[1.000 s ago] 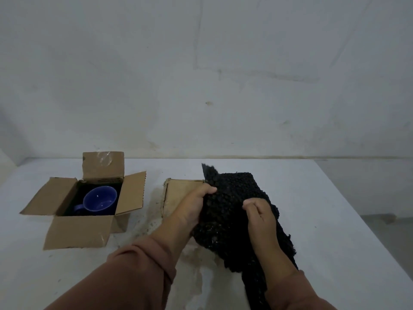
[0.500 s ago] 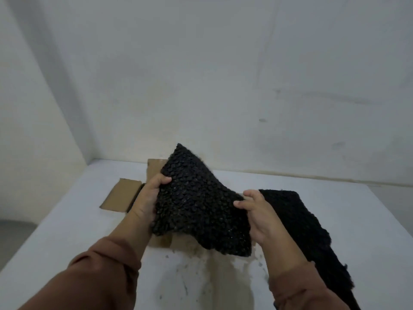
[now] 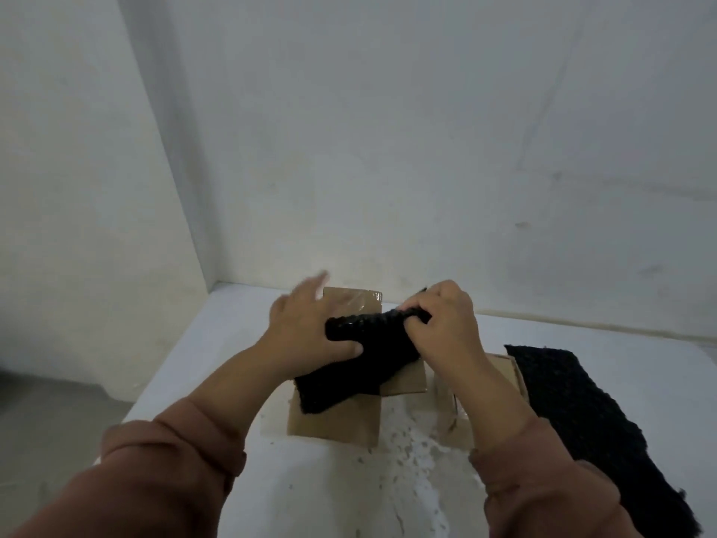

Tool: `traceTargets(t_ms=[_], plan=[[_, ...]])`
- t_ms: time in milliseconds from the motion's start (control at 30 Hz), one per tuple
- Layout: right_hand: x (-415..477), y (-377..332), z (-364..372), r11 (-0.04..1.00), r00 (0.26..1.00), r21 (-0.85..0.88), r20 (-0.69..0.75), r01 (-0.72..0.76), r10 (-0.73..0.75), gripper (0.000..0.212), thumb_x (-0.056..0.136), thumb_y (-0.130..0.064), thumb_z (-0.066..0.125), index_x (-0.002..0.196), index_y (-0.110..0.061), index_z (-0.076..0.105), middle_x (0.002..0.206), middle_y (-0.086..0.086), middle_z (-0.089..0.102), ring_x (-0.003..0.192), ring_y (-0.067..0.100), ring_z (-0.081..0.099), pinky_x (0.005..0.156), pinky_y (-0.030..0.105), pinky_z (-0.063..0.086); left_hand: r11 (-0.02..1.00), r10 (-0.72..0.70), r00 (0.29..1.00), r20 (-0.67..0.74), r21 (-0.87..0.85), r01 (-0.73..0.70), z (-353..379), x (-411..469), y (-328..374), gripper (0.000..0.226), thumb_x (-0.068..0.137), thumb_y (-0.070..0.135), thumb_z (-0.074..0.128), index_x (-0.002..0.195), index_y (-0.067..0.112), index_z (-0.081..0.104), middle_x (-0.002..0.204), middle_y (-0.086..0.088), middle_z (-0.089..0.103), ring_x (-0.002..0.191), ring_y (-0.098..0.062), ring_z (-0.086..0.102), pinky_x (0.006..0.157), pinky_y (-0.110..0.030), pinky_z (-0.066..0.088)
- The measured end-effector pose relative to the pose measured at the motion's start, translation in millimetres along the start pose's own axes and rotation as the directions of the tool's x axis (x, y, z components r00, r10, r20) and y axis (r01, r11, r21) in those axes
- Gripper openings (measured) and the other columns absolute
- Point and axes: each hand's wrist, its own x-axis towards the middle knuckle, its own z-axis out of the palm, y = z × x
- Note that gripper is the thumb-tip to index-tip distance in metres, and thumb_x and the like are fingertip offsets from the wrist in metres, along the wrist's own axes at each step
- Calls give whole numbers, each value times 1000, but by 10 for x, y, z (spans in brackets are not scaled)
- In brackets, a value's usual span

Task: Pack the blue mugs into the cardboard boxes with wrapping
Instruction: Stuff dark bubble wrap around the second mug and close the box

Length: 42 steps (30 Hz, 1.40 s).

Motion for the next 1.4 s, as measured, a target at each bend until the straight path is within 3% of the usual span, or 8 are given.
traceTargets(t_ms=[167, 267, 433, 667, 833, 1033, 1167, 1400], plan=[[154, -241, -19, 992, 990, 115, -140, 43, -27, 45, 79, -22, 67, 122, -25, 56, 125, 0, 42, 118, 21, 40, 103, 41, 38, 930, -13, 1000, -27, -367, 2, -174, 75, 81, 19, 93, 30, 55, 104, 19, 66, 95, 2, 69, 93, -18, 64, 83, -33, 50], [146, -160, 75, 910, 959, 316, 10, -270, 282, 89, 78, -38, 71, 147, -26, 17, 151, 5, 22, 139, 22, 25, 112, 40, 30, 530, -159, 979, 131, -825, 196, -205, 88, -26, 18, 90, 24, 62, 104, 15, 67, 103, -7, 72, 96, -24, 68, 90, -39, 53], [-21, 17, 379, 250, 637, 587, 684, -770, 356, 68, 76, -29, 73, 136, -13, 45, 131, 11, 58, 115, 29, 59, 91, 45, 50, 16, -110, 901, 421, -905, 425, -77, 46, -189, 25, 92, 14, 57, 116, 9, 59, 115, -16, 67, 107, -32, 63, 89, -42, 51], [-68, 45, 403, 402, 767, 654, 562, -641, 310, 22, 86, 2, 55, 89, -14, 70, 96, 10, 70, 88, 27, 66, 73, 35, 53, 168, 17, 883, 469, -872, 460, 65, -14, -529, 33, 90, 4, 51, 119, 14, 61, 118, -11, 67, 109, -31, 61, 98, -48, 45], [-83, 43, 341, 539, 764, 566, 588, -624, 267, 50, 88, 7, 37, 61, -16, 72, 91, 14, 70, 79, 28, 66, 74, 39, 55, 48, 49, 873, 485, -874, 483, 74, 5, -674, 23, 71, 16, 47, 63, 11, 68, 81, -12, 62, 64, -22, 57, 55, -27, 46], [-147, 87, 390, 467, 765, 619, 598, -631, 241, 26, 90, -15, 43, 98, -13, 68, 113, 10, 62, 100, 23, 59, 71, 32, 50, 347, -30, 875, 484, -816, 463, 196, 43, -627, 21, 81, -1, 63, 80, 17, 52, 86, -6, 56, 72, -18, 54, 56, -26, 40], [-169, 169, 503, 387, 685, 579, 689, -718, 239, 53, 78, -8, 68, 127, -20, 51, 121, 9, 61, 109, 28, 60, 76, 38, 56, 166, -177, 901, 397, -890, 425, 214, 67, -533, 41, 87, -7, 57, 117, 20, 49, 114, -13, 52, 95, -28, 59, 70, -36, 51], [-111, 117, 481, 396, 758, 648, 573, -651, 311, 27, 86, 5, 57, 95, -19, 64, 98, 5, 68, 88, 23, 65, 53, 30, 56, 97, 50, 873, 486, -872, 480, 295, 19, -547, 51, 85, -13, 52, 128, 14, 52, 125, -11, 63, 117, -30, 58, 87, -42, 55]])
